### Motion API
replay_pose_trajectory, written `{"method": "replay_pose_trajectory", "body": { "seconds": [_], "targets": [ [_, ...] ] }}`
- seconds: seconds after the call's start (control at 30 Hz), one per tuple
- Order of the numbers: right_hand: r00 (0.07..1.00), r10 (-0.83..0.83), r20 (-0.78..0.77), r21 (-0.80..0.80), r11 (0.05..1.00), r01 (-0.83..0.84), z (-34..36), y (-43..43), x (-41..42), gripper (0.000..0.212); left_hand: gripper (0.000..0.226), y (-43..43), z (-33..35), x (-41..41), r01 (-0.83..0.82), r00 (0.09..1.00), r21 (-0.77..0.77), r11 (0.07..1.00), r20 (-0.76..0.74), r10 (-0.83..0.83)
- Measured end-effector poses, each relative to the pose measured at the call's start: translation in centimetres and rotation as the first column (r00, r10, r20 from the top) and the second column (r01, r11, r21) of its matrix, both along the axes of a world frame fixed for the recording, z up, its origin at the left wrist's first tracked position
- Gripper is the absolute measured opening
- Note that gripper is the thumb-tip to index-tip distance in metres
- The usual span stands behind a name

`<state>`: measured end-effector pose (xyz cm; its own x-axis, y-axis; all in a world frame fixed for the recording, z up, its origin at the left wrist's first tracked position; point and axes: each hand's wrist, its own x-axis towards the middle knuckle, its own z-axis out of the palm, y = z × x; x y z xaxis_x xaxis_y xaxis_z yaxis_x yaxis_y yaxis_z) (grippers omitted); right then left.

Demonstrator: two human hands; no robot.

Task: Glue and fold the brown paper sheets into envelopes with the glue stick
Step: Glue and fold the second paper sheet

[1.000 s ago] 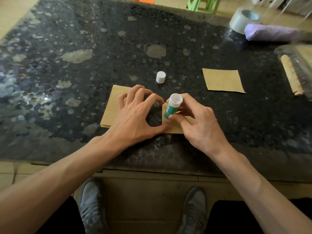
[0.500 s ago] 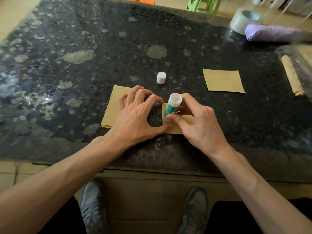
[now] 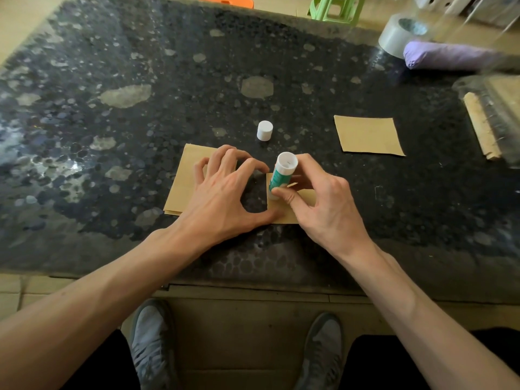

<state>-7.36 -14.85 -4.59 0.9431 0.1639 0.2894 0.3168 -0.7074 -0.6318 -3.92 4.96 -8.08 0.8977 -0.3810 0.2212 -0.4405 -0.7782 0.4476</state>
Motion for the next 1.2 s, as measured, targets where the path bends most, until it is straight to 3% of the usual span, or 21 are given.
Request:
{"method": "replay_pose_trajectory", "body": {
  "seconds": [1.2],
  "targets": [
    [0.995, -0.094, 0.032, -0.024, 0.995, 0.095, -0.1, 1.5, 1.8, 0.031, 0.08, -0.2, 0.4, 0.0, -0.019, 1.0, 0.011, 1.0, -0.005, 0.019]
  ]
}}
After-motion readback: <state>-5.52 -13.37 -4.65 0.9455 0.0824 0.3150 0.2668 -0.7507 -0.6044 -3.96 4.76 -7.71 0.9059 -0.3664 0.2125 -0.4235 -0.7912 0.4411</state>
